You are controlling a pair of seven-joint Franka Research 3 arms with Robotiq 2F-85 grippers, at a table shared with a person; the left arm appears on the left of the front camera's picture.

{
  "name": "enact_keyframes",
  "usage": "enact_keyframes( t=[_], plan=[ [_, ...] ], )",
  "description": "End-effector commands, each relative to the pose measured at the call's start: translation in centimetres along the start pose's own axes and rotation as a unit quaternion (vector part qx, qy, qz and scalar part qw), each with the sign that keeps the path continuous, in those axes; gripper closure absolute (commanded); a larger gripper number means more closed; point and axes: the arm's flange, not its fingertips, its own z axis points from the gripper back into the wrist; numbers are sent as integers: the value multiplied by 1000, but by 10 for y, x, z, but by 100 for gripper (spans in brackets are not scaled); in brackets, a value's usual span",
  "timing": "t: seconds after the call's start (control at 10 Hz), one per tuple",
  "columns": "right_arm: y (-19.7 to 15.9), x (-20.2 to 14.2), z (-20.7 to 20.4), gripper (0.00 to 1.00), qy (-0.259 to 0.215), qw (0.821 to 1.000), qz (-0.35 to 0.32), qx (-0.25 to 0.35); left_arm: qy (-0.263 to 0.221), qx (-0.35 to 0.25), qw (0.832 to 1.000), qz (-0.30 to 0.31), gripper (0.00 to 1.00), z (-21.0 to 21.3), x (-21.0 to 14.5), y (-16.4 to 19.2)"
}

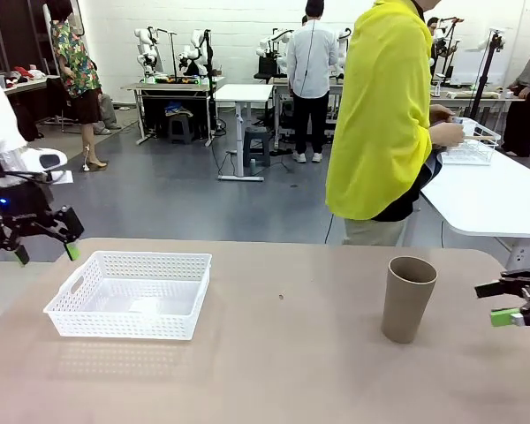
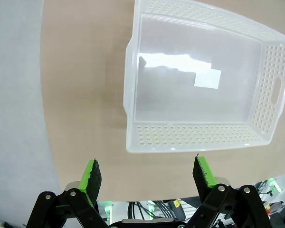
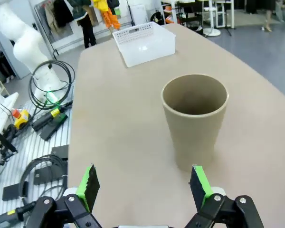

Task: Clean and organize the cups into the basket.
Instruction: Pick up the Organizing basket and move it to the center of the table, then pick up the Reusable plastic cup from the right side of the table and place it inside the Organizing basket.

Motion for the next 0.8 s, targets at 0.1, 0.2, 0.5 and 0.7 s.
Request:
enact_keyframes(
  t=[0.1, 0.2, 0.5, 0.7],
  plan=[
    [-40, -4, -26, 0, 15, 1000, 24, -4, -16, 26, 1000, 4, 0, -21, 6, -18],
    [-49, -4, -32, 0, 24, 999, 34, 3, -16, 24, 1000, -1, 0, -22, 7, -21],
    [-34, -3, -23, 0, 21, 1000, 22, 8, -5, 10, 1000, -8, 0, -18, 5, -13],
    [-34, -3, -23, 0, 21, 1000, 22, 8, -5, 10, 1000, -8, 0, -18, 5, -13]
  ],
)
